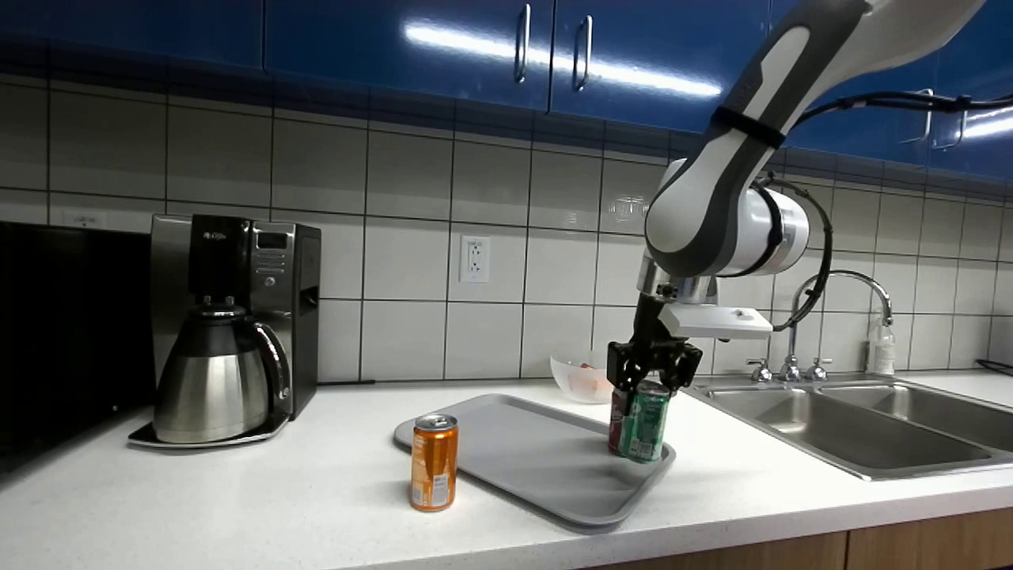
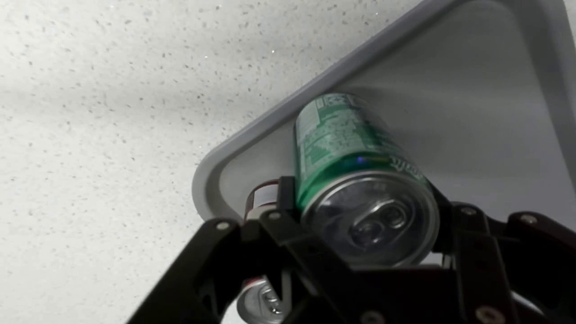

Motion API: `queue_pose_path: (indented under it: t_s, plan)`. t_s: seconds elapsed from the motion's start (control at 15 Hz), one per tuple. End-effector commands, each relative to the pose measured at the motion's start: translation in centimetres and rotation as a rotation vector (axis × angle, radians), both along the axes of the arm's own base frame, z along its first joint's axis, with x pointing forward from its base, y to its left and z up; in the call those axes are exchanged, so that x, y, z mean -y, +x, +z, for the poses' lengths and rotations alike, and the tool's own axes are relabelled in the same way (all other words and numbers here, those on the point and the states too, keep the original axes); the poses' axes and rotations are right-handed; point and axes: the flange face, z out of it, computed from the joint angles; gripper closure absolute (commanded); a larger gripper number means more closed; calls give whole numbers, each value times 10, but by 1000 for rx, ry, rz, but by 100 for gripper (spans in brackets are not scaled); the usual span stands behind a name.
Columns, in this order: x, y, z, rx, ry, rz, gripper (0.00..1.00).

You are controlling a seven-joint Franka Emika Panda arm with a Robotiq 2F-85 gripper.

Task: Remove the cans from the grey tray.

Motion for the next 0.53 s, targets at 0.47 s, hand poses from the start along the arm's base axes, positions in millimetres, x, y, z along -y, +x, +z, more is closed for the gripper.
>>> queue_pose_path:
  t_s: [0.47]
  plan:
    - [51,15,-12,-15,-28,-55,62]
